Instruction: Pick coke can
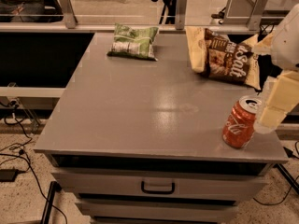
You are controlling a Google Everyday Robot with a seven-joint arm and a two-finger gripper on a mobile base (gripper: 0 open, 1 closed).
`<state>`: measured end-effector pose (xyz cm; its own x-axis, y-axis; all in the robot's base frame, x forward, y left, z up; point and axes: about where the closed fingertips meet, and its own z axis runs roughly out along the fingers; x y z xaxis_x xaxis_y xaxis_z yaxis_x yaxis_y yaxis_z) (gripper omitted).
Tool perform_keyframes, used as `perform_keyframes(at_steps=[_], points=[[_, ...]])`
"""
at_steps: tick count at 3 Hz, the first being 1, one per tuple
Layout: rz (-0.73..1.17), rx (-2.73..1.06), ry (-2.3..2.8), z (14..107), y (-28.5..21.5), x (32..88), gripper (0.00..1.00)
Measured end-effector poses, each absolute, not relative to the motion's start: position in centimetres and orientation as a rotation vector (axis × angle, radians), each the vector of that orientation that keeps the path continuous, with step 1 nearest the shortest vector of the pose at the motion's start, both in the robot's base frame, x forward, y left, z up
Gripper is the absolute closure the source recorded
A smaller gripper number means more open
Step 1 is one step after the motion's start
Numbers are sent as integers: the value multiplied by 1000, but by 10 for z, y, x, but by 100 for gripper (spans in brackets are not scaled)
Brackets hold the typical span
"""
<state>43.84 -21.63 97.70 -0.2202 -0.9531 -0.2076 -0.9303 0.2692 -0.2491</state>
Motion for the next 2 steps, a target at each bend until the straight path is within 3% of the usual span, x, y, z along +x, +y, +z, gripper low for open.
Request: perform_keyframes(at_steps=[1, 2], points=[[-101, -1724, 2229, 977, -216, 438, 0], [101, -1786, 2217, 912, -203, 446, 0]])
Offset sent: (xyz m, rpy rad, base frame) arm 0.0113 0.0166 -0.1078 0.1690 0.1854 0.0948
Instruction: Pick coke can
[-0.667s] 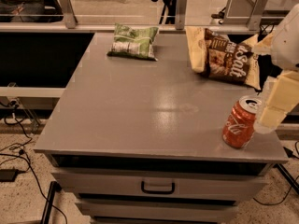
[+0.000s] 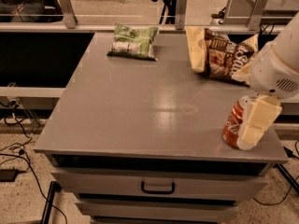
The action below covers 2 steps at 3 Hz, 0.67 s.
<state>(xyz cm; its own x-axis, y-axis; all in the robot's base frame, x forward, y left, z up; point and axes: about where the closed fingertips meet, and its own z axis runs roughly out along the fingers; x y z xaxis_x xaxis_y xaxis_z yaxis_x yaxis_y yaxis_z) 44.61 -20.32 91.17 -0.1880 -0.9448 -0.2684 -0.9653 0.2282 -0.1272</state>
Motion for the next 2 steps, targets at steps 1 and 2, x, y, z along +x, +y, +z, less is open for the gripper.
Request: perform_keyframes(at_steps=[1, 2], points=[[170, -1818, 2214, 886, -197, 449, 0], [175, -1821, 2214, 884, -197, 449, 0]])
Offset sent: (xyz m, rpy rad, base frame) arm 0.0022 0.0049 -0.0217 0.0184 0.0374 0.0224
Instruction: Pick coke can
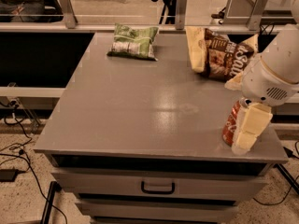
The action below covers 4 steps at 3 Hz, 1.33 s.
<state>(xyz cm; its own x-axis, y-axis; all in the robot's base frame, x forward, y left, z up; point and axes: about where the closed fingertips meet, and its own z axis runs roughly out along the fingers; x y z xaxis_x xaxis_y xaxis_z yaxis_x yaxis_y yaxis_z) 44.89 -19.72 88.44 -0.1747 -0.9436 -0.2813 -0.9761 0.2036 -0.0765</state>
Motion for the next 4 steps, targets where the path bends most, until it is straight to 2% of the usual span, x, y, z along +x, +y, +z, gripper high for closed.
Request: perform_keyframes(at_steps=[3, 4], points=[[126, -1679, 2250, 895, -227, 452, 0], [126, -1681, 2248, 894, -226, 452, 16]])
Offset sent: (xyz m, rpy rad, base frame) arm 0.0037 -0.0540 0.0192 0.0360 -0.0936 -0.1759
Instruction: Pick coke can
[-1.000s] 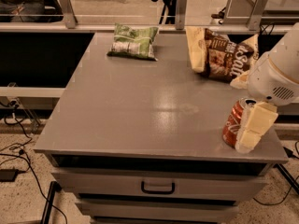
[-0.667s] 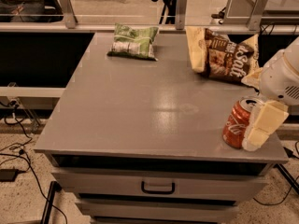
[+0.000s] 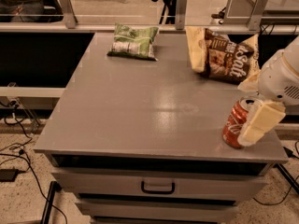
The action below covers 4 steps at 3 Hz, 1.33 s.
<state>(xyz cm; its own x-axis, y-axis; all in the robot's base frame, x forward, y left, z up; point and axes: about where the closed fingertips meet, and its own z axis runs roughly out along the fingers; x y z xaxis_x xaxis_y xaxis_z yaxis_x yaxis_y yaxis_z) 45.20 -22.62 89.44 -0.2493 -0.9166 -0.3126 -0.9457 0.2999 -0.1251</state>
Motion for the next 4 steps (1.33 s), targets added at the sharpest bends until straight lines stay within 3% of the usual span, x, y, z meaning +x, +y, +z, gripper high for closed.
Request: perform_keyframes(at_steps=[3, 4], points=[[171, -1674, 2198, 908, -221, 454, 87], [188, -1665, 2133, 950, -220, 454, 100]])
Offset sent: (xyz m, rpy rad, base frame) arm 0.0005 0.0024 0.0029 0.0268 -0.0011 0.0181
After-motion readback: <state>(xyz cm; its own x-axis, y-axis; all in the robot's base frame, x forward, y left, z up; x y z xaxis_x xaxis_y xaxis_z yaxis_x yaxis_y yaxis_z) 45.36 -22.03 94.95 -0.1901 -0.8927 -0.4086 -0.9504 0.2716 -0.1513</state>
